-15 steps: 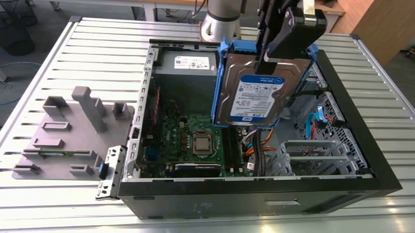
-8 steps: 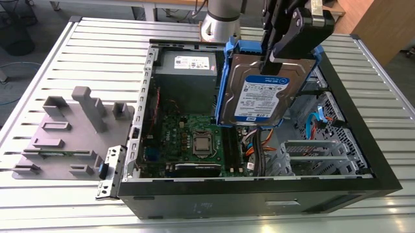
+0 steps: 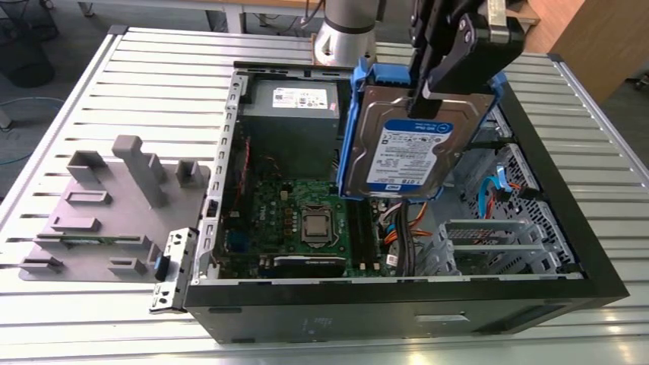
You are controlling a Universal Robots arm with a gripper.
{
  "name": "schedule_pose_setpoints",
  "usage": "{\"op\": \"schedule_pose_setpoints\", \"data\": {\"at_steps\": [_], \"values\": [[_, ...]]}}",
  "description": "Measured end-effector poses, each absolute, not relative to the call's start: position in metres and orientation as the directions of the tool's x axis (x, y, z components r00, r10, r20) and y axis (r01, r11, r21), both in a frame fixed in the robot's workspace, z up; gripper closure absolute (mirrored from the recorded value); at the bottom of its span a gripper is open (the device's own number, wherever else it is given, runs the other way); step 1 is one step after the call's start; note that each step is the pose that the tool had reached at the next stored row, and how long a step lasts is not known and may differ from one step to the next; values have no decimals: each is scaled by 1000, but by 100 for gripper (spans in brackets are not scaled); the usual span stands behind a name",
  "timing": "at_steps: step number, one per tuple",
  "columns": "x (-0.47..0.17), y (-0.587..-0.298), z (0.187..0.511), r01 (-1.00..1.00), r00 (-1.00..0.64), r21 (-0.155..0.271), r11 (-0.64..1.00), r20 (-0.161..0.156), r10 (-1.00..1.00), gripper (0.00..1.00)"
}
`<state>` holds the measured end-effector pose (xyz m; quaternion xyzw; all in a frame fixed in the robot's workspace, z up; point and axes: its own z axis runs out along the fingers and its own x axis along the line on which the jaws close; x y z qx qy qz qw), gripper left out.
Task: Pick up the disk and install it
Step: 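Pick up the disk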
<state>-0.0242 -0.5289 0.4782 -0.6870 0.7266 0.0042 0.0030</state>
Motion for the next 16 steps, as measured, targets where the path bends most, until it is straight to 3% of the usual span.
{"op": "schedule_pose_setpoints", "data": {"at_steps": [16], "values": [[-24,-533,478,-998,-56,2,56,-10,-998,65]]}}
